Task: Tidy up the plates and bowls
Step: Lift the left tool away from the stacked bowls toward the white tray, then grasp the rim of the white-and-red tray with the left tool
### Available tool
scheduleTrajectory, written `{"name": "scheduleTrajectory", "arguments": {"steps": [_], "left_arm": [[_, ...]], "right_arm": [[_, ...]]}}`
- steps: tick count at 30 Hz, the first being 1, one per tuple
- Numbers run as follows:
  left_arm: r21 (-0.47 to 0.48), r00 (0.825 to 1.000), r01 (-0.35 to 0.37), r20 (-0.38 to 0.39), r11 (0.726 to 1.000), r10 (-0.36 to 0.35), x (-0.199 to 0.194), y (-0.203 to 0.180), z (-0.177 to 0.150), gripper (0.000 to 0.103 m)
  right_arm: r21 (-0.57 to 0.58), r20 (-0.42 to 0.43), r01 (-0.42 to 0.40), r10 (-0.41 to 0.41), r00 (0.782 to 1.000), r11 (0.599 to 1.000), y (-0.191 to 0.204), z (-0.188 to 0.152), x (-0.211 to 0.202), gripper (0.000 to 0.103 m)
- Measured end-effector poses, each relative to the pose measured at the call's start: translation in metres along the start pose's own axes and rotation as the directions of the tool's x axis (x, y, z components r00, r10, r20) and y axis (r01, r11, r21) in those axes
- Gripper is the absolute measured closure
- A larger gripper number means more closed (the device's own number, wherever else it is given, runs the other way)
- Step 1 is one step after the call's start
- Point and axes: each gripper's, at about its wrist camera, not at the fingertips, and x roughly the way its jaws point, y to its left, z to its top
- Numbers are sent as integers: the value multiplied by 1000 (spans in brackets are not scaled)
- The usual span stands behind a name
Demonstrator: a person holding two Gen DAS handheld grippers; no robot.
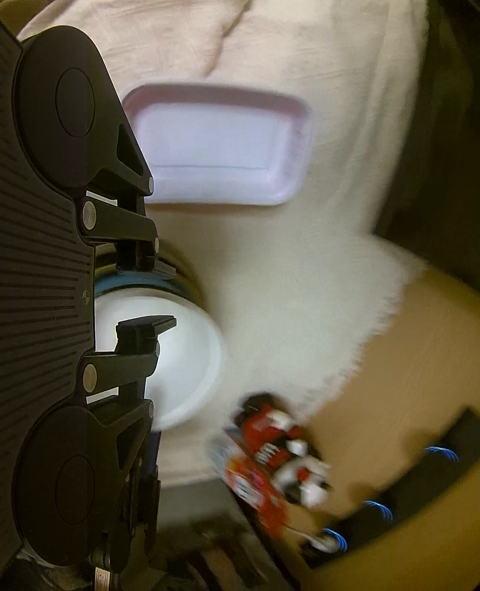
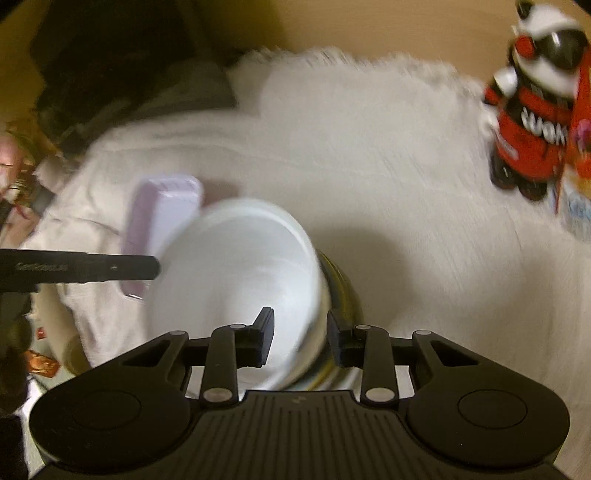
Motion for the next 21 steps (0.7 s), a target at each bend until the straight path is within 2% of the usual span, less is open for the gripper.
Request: {"name": "scheduleTrajectory", "arguments": {"steps": [2, 5, 8, 11, 14, 18, 21], "left_arm": [[6, 998, -9, 56, 1000, 8, -15, 9, 7, 80], [29, 988, -116, 104, 993, 113, -20, 21, 19, 80], [43, 966, -242, 103, 969, 237, -11, 34, 25, 80], [38, 952, -296, 85, 954, 292, -1, 52, 26, 80], [28, 941, -332, 70, 943, 330, 6, 69, 25, 79], [50, 912, -406, 74, 912, 402, 10, 87, 24, 79], [62, 892, -450, 75, 891, 445, 10, 101, 25, 79]], "right_arm": [[-37, 51, 4, -3, 999, 999, 6, 9, -15, 69], [-53, 98, 16, -11, 995, 998, 17, 25, -26, 66], [-90, 125, 33, -22, 992, 995, 36, 40, -28, 61], [-145, 126, 67, -49, 991, 987, 62, 52, -23, 50], [-207, 109, 98, -77, 991, 973, 89, 63, -10, 47], [-253, 45, 129, -122, 992, 959, 123, 78, 21, 46], [-234, -27, 100, -110, 994, 967, 137, 89, 45, 46]]}}
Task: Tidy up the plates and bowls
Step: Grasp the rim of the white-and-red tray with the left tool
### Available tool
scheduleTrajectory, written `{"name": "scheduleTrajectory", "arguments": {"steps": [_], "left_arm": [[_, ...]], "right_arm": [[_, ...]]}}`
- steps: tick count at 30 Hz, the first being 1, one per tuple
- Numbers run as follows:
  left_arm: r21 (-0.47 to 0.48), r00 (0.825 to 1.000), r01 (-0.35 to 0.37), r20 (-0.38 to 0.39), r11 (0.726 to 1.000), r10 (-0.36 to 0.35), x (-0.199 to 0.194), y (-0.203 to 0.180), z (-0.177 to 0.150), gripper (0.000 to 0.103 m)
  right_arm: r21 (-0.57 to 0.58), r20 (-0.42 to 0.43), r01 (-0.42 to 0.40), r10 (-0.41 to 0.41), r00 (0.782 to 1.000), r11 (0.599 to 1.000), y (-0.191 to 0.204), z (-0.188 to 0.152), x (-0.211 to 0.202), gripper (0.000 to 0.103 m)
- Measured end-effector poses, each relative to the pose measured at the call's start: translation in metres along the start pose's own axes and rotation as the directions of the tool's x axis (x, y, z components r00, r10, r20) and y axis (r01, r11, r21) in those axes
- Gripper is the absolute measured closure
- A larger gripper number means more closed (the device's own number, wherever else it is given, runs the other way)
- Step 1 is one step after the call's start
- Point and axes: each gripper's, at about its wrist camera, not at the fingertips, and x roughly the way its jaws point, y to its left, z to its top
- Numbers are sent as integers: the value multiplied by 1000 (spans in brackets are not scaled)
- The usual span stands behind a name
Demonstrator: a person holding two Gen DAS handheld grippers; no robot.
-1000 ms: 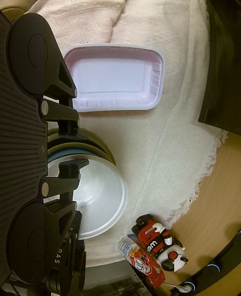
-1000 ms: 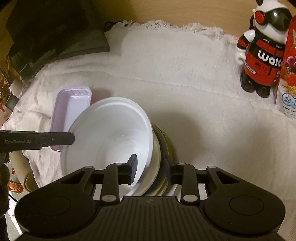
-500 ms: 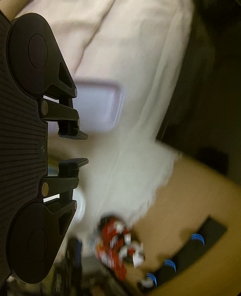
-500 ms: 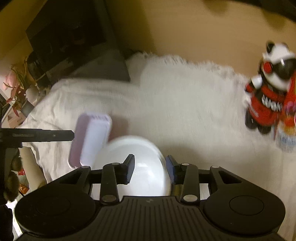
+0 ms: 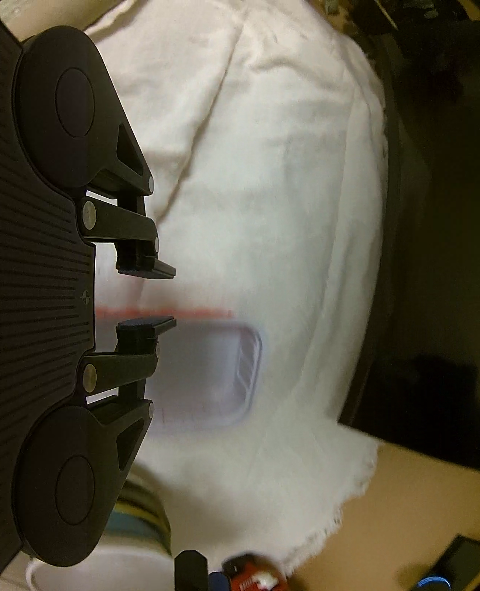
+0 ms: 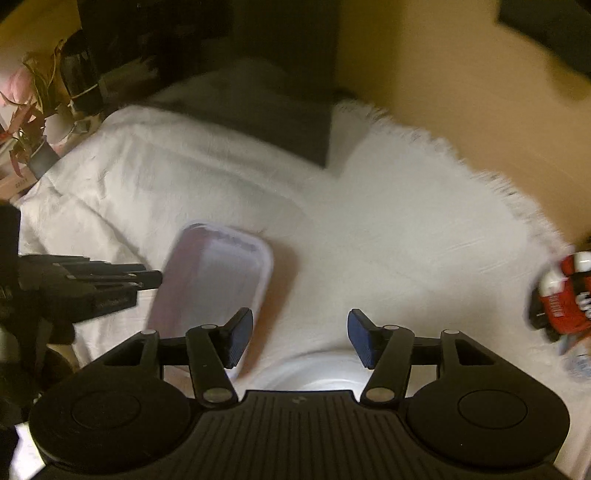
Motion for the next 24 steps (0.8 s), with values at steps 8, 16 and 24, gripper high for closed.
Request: {"name": "scheduleTrajectory", "arguments": {"steps": [8, 16, 24], "left_arm": [[-109, 1000, 31, -4, 994, -31, 7, 47, 0, 79], [-106, 963, 268, 13, 958, -268, -2, 41, 2, 78], [-32, 980, 187, -58, 982, -188, 25, 19, 0, 78]], "right_arm": [[130, -126, -71, 87, 988, 989, 7, 27, 44, 46], [245, -260, -62, 127, 957, 968, 11, 31, 95, 46], [232, -381, 18, 74, 922, 973, 25, 30, 148, 47]]}}
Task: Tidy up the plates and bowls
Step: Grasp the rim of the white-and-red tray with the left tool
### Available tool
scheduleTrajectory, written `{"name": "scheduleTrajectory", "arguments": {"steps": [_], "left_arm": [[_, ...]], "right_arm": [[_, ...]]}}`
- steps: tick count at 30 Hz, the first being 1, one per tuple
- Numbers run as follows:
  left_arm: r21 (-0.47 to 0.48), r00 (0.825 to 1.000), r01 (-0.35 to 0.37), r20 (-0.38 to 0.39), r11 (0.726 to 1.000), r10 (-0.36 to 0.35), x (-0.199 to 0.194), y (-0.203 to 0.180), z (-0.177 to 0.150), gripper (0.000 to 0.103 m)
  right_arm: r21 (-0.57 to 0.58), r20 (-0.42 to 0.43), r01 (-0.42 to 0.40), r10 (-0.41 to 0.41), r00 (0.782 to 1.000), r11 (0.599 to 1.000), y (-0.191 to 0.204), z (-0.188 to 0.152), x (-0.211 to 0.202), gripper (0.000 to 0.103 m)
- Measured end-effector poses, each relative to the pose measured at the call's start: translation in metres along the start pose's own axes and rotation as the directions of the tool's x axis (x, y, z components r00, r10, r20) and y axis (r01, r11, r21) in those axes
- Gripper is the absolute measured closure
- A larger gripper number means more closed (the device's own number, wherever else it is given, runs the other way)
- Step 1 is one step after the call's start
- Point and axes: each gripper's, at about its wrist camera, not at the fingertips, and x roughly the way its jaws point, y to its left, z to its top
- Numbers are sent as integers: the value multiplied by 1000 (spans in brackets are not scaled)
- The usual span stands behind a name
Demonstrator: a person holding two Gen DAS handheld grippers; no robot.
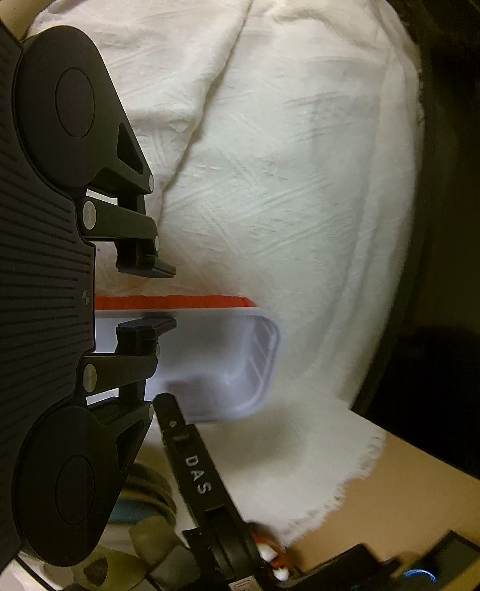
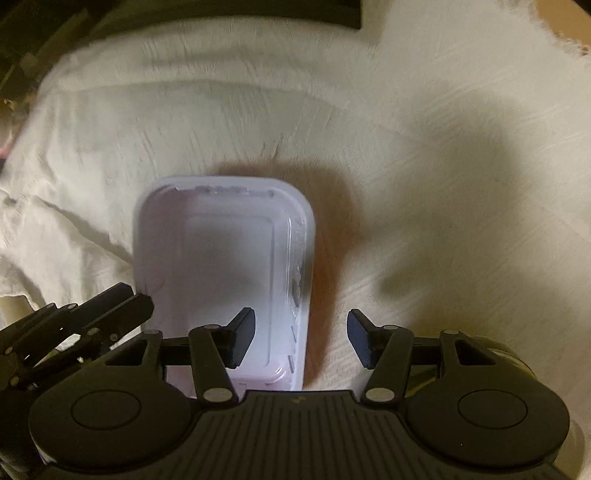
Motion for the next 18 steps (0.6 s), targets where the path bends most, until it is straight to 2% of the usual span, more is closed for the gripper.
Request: {"name": "scheduleTrajectory", "arguments": {"steps": [2, 4, 7, 9, 13, 18], "left_arm": [[-9, 1000, 1, -31, 1000, -2, 11, 1, -1, 78], [-16, 998, 13, -53, 1000, -13, 19, 3, -3, 78], [-23, 996, 42, -81, 999, -44, 28, 8, -6, 79], [-34, 996, 38, -81, 999, -40, 26, 10, -7, 77], [-57, 998, 53, -32, 997, -55, -4, 12, -3, 79], [-67, 993, 110, 59, 992, -106, -60, 0, 11, 79]], "right_arm": [[-19, -6, 42, -42, 999, 999, 6, 3, 9, 47], [-22, -29, 73, -73, 997, 997, 10, 5, 21, 51], [-10, -91, 17, -18, 996, 1000, 14, 3, 35, 62], [-11, -95, -31, 30, 995, 999, 18, -2, 35, 70], [-13, -37, -94, 94, 995, 995, 21, -17, 11, 71], [-23, 81, -185, 187, 979, 982, 18, -39, -53, 71]]}}
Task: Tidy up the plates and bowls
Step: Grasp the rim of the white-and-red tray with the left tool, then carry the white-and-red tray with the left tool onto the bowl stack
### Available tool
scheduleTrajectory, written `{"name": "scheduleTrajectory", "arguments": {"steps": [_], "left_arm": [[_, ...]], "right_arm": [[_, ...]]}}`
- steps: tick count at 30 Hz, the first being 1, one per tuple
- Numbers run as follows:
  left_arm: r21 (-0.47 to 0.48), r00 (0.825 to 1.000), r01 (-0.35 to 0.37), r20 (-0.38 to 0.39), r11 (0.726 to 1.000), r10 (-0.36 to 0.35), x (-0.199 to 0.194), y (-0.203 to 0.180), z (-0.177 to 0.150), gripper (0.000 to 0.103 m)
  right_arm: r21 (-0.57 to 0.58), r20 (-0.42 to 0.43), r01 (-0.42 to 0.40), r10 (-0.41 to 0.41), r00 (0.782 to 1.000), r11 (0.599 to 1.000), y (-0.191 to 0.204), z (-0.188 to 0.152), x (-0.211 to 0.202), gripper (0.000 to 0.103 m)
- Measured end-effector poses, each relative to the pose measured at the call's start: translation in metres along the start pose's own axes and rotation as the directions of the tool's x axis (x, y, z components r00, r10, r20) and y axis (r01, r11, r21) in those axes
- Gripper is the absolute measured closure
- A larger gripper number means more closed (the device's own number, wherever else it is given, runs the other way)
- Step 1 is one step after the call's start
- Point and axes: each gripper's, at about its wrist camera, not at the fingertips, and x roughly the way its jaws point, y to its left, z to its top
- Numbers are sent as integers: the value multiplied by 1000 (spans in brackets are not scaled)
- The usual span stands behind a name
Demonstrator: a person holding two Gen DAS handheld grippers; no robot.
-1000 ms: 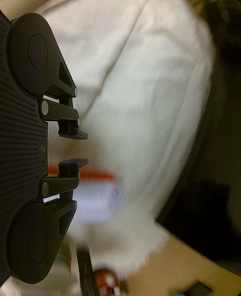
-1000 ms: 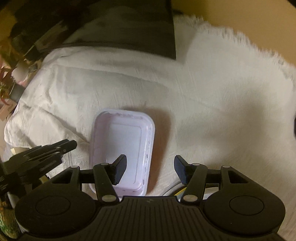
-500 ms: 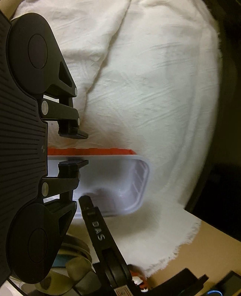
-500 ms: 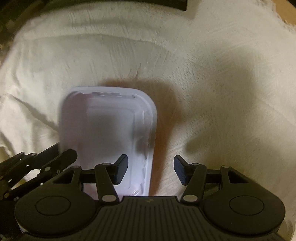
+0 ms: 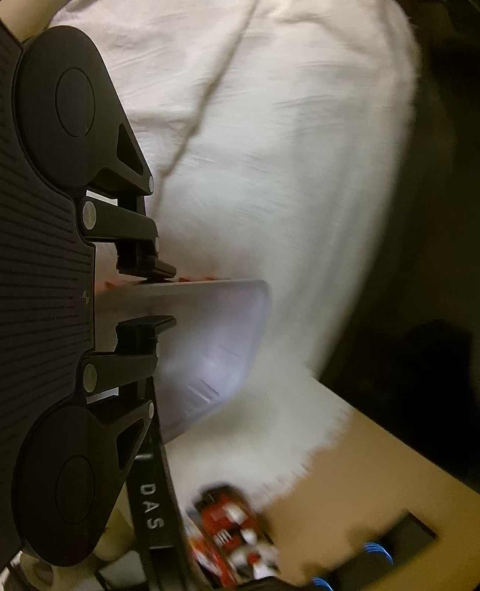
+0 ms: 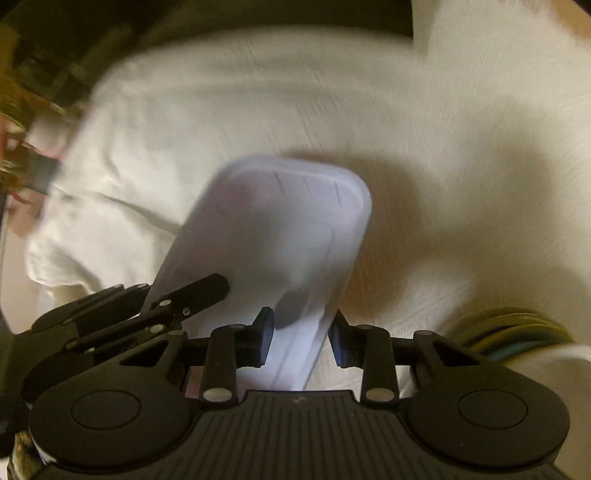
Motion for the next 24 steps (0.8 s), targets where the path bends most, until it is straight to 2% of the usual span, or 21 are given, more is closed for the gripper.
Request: {"name": "scheduleTrajectory", "arguments": {"steps": [5, 9, 12, 16, 18, 24], "left_arm": [[18, 998, 31, 51, 999, -32, -45, -47, 11, 79], [116, 995, 73, 53, 990, -80, -66, -102, 16, 77], [156, 991, 118, 50, 981, -127, -70, -139, 12, 76], [213, 986, 164, 3, 963, -169, -54, -176, 5, 76], [217, 984, 177, -41, 960, -172, -40, -188, -2, 76], [191, 973, 193, -162, 962, -163, 5, -197, -22, 76]], "right_arm": [[-39, 131, -66, 71, 989, 997, -2, -23, -74, 71], [-41, 250, -63, 72, 966, 997, -18, -55, -135, 71], [-17, 307, -65, 67, 949, 998, -38, -76, -162, 71], [34, 362, -53, 37, 932, 998, -74, -104, -190, 71], [56, 372, -50, 25, 928, 997, -93, -113, -189, 71], [133, 351, -25, -23, 936, 991, -133, -121, -175, 71]]}}
